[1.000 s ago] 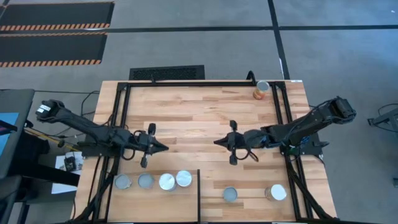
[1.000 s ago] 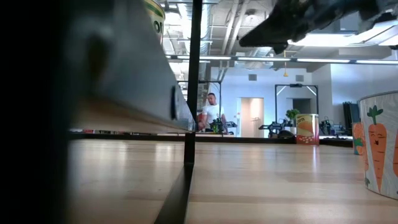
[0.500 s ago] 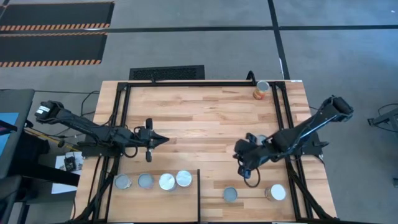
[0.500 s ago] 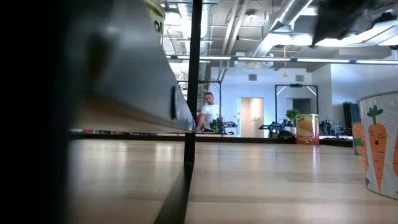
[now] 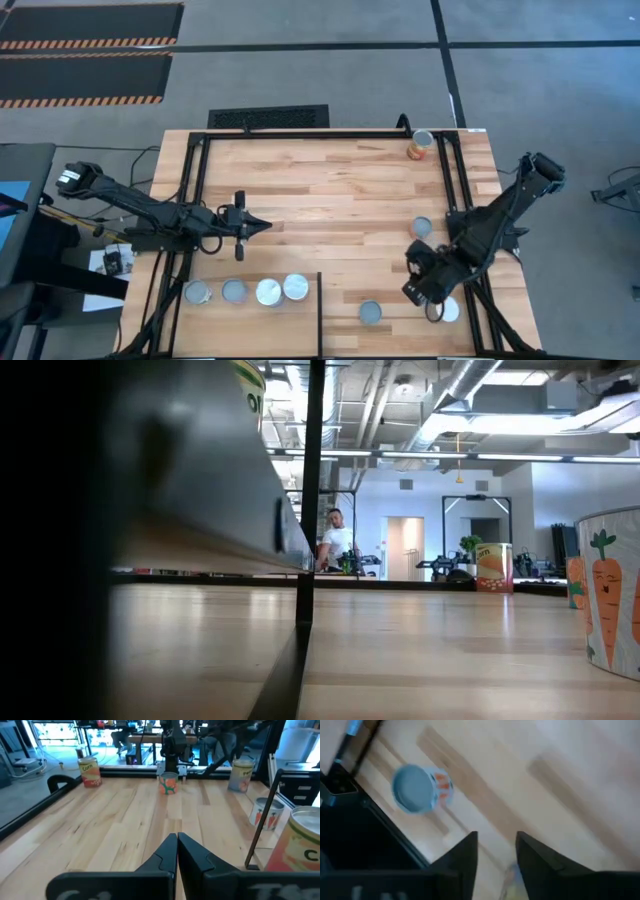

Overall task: Pick and place cans onto a shelf
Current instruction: Put the canned peaches can onto the shelf

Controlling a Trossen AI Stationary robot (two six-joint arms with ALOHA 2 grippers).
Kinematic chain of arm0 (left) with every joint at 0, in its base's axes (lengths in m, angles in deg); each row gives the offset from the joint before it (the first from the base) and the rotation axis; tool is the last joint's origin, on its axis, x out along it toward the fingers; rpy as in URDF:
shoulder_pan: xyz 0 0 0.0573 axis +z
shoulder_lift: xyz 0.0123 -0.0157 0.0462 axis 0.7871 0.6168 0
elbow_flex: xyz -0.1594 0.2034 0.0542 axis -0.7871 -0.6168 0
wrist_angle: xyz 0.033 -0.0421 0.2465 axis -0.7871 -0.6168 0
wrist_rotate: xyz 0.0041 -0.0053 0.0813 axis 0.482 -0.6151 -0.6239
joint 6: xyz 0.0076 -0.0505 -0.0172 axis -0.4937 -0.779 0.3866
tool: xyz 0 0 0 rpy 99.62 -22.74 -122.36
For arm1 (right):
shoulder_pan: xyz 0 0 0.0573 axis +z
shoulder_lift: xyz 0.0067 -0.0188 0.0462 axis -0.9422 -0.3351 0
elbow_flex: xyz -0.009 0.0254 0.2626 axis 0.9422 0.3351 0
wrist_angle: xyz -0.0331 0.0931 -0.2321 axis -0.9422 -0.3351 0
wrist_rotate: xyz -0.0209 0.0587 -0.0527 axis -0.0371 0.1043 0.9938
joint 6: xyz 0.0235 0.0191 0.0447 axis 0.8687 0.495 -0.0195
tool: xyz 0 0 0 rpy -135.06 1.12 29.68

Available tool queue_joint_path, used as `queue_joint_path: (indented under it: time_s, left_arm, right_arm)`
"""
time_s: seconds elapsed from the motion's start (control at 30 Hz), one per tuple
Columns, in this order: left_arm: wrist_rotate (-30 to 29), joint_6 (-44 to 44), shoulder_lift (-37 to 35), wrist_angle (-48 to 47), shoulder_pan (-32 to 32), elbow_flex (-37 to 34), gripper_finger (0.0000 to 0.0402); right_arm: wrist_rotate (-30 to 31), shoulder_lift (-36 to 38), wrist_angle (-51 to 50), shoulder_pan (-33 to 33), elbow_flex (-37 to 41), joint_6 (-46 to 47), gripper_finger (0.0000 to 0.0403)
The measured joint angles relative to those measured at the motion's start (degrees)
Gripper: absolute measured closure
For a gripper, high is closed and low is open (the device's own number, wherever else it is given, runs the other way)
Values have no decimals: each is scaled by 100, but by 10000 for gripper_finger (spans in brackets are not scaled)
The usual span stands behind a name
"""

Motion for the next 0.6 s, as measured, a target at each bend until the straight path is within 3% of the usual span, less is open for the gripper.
queue_joint_path:
  time_s: [0.2, 0.43, 0.6]
  left_arm:
    - [-4, 112, 0, 2, 0, 0, 401]
    - [-10, 137, 0, -1, 0, 0, 401]
    - [-9, 135, 0, -4, 0, 0, 401]
  right_arm:
    - [-870, -101, -391, 439, 17, 1667, 198]
    - [-1397, -210, -412, 785, 8, 2894, 208]
    - [-1644, -580, -160, 848, 9, 3148, 217]
